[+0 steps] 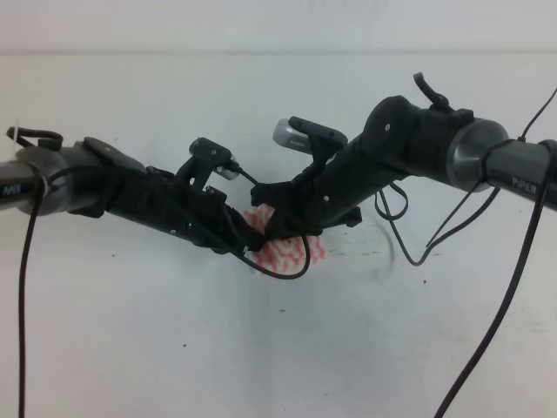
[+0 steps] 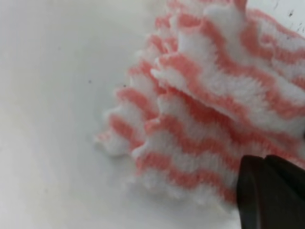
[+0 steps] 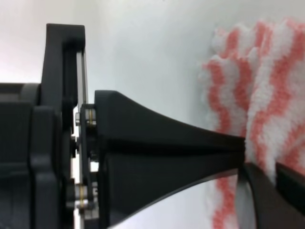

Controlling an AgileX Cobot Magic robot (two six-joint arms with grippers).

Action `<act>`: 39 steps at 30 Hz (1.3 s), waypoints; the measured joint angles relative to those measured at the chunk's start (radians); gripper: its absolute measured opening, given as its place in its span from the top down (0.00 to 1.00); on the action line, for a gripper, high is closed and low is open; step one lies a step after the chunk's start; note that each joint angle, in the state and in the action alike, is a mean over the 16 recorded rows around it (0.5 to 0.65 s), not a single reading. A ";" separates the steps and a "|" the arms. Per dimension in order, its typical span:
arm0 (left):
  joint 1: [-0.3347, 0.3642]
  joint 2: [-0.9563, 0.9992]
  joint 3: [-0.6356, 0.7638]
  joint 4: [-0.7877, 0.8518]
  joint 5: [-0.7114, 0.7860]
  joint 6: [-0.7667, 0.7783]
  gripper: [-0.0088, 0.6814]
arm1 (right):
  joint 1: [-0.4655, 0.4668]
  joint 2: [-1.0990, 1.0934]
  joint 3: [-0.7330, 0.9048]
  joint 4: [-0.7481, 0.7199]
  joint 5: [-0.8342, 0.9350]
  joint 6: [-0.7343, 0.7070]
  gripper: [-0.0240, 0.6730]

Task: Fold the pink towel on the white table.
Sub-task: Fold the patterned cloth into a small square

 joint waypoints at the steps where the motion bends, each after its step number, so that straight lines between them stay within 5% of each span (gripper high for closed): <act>1: 0.000 0.000 0.000 0.000 0.000 0.000 0.99 | 0.001 -0.001 0.000 -0.001 0.000 0.000 0.98; 39: 0.035 0.000 0.002 -0.001 0.043 0.097 0.99 | 0.004 -0.008 -0.001 -0.011 -0.004 -0.002 0.99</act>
